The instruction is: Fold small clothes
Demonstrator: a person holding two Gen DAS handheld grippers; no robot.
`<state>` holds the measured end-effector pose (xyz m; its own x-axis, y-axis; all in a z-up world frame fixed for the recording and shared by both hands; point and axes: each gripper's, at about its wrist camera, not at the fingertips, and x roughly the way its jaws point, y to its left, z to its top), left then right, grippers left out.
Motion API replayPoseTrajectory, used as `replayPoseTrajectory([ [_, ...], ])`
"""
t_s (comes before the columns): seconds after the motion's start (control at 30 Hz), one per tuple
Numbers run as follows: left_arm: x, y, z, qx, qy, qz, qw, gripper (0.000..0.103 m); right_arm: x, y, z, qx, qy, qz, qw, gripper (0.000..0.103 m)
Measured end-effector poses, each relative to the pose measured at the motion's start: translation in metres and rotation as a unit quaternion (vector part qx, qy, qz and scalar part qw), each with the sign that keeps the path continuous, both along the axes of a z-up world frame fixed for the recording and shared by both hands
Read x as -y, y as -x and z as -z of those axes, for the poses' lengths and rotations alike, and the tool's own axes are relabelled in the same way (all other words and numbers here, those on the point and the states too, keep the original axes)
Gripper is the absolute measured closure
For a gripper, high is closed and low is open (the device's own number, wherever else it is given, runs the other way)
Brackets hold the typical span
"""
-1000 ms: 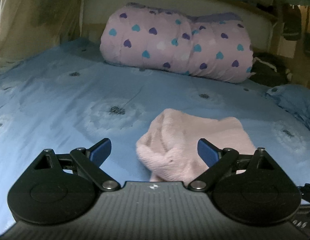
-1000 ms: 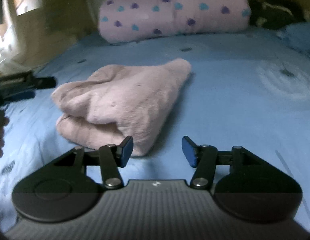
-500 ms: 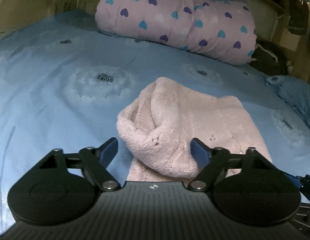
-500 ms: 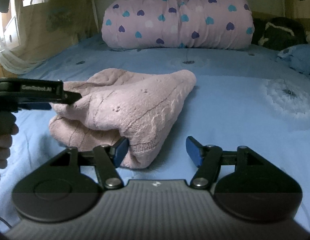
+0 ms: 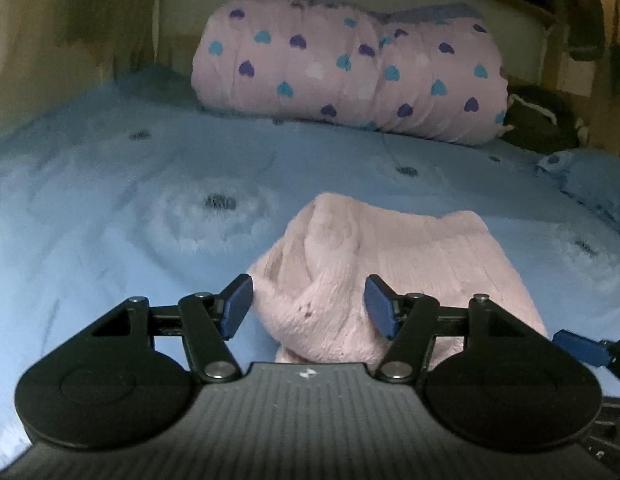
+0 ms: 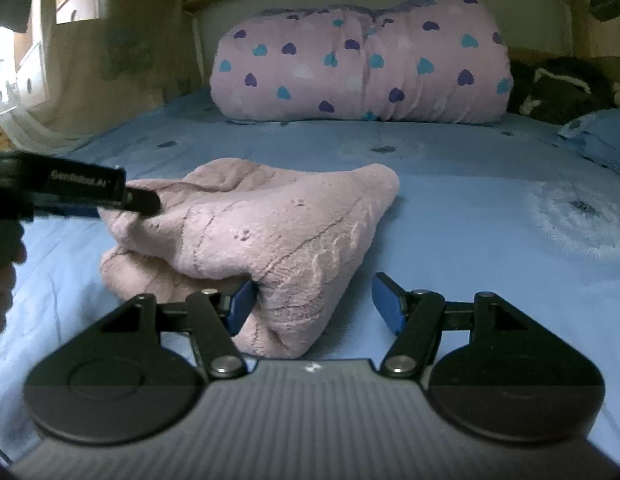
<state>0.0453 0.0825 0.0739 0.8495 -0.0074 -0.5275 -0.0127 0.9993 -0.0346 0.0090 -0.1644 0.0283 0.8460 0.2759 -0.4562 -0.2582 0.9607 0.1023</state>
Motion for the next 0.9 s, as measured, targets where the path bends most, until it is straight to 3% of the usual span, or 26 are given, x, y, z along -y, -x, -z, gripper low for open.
replayPoseTrajectory([
  [0.1,0.009,0.004,-0.001,0.008,-0.039,0.012,0.9991,0.035,-0.001,0.0,0.0,0.002,0.002,-0.001,1.0,0.037],
  [0.2,0.01,0.002,0.003,-0.003,-0.031,0.024,0.9992,0.036,0.001,-0.002,0.0,-0.007,-0.013,-0.005,1.0,0.037],
  [0.23,0.01,0.0,0.005,-0.003,-0.03,0.024,0.9993,0.041,0.002,-0.003,0.001,-0.01,-0.018,-0.005,1.0,0.037],
  [0.3,0.011,-0.002,0.009,-0.003,-0.042,0.025,0.9988,0.064,0.002,-0.003,0.001,-0.012,-0.021,-0.003,1.0,0.037],
  [0.4,0.01,-0.003,0.012,-0.01,-0.032,0.034,0.9989,0.079,0.002,-0.003,0.002,-0.013,-0.025,-0.008,1.0,0.037],
  [0.67,0.007,-0.005,0.017,-0.019,-0.023,0.041,0.9987,0.08,0.0,-0.009,0.008,-0.017,-0.016,-0.001,1.0,0.037],
  [0.8,0.006,-0.011,0.022,-0.027,-0.018,0.033,0.9989,0.068,0.003,-0.013,0.009,-0.025,-0.028,0.001,0.999,0.037],
  [0.9,-0.001,-0.016,0.024,-0.036,0.006,0.027,0.999,0.069,0.002,-0.013,0.007,-0.019,-0.022,0.005,1.0,0.038],
])
